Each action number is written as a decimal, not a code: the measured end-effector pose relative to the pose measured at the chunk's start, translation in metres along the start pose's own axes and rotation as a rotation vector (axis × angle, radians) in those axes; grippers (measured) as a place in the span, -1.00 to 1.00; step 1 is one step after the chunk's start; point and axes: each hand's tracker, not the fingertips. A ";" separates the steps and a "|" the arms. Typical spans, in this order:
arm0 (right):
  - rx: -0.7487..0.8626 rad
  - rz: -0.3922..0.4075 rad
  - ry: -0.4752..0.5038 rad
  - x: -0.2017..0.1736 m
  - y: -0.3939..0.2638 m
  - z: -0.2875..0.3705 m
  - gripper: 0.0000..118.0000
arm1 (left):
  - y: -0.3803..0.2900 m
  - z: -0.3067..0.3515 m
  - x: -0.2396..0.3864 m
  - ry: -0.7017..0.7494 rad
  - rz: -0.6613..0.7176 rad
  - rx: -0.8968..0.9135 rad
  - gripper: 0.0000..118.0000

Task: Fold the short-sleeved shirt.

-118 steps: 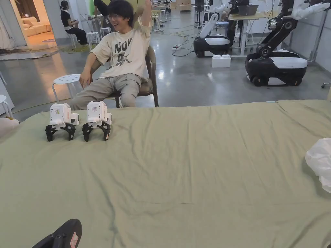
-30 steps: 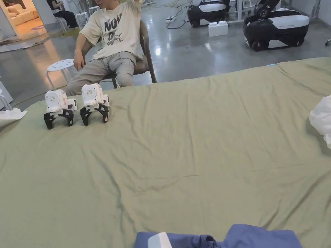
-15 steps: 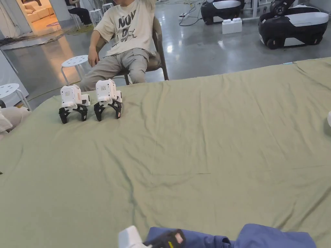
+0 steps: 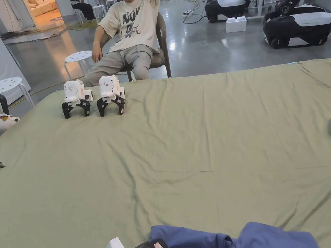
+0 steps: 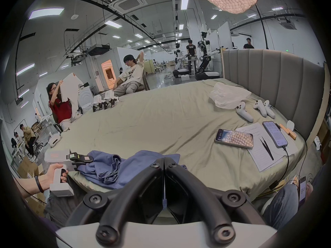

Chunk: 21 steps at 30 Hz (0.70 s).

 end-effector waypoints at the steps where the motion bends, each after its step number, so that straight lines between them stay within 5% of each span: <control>1: 0.001 -0.001 -0.002 0.001 0.000 0.001 -1.00 | 0.004 0.005 -0.001 -0.024 0.018 0.002 -0.89; 5: -0.002 -0.009 -0.001 0.004 0.000 -0.001 -1.00 | 0.028 0.040 0.000 -0.055 0.048 0.071 -0.90; 13: -0.011 -0.016 0.040 -0.004 -0.003 -0.014 -1.00 | 0.072 0.121 0.036 0.133 -0.210 0.238 -0.90; 21: -0.014 -0.003 0.068 -0.016 -0.004 -0.013 -1.00 | -0.017 0.036 0.131 -0.021 -0.378 0.039 -0.90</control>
